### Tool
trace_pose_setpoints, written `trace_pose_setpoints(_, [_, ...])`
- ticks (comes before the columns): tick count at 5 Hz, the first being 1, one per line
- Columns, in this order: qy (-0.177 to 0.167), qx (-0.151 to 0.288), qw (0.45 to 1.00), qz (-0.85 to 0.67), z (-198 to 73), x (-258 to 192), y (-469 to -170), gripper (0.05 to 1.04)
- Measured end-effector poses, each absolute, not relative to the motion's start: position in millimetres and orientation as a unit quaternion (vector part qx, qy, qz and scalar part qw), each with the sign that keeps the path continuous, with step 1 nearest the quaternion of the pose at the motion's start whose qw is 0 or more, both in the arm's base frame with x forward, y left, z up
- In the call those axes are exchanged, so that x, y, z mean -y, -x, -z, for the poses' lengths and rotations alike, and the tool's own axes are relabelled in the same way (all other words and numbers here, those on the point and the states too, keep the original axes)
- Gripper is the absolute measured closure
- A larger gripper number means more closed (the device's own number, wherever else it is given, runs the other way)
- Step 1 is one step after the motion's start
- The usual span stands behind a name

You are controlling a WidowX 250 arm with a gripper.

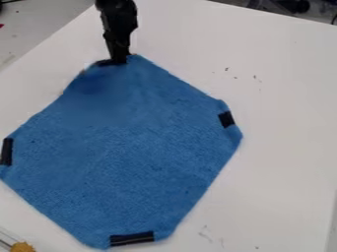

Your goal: Fold right top to bottom the lelf

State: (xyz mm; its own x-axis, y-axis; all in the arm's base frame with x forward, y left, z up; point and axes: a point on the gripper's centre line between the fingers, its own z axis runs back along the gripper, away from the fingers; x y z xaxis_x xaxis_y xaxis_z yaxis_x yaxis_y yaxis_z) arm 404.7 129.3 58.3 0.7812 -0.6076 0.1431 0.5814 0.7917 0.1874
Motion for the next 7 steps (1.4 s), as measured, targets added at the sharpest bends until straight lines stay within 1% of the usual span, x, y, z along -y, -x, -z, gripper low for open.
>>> trace_pose_setpoints(1, [-0.085,0.109,0.946,0.294,-74,-104,-379,1.021])
trace_pose_setpoints(2, [-0.105,0.115,0.966,0.207,-74,-95,-347,1.021])
trace_pose_setpoints(3, [-0.113,0.119,0.981,0.107,-66,-86,-317,1.021])
trace_pose_setpoints(4, [-0.083,0.114,0.987,0.072,-53,-78,-290,1.021])
trace_pose_setpoints(5, [-0.06,0.112,0.991,0.046,-50,-73,-275,1.0])
trace_pose_setpoints(6, [-0.032,0.12,0.991,0.04,-52,-62,-267,0.844])
trace_pose_setpoints(7, [0.005,0.099,0.995,0.032,-56,-49,-253,0.58])
